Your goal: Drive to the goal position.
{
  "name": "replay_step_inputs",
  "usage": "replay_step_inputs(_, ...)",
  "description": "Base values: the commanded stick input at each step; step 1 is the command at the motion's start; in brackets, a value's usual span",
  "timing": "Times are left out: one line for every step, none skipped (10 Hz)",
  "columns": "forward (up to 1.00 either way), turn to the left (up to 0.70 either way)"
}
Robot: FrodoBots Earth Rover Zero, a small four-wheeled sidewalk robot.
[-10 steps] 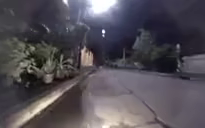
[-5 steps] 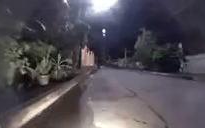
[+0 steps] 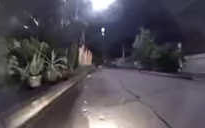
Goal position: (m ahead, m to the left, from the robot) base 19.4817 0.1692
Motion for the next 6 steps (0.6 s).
replay_step_inputs(0.50, 0.00)
replay_step_inputs(0.50, 0.00)
replay_step_inputs(0.50, 0.00)
replay_step_inputs(0.50, 0.00)
replay_step_inputs(0.50, 0.00)
replay_step_inputs(0.50, 0.00)
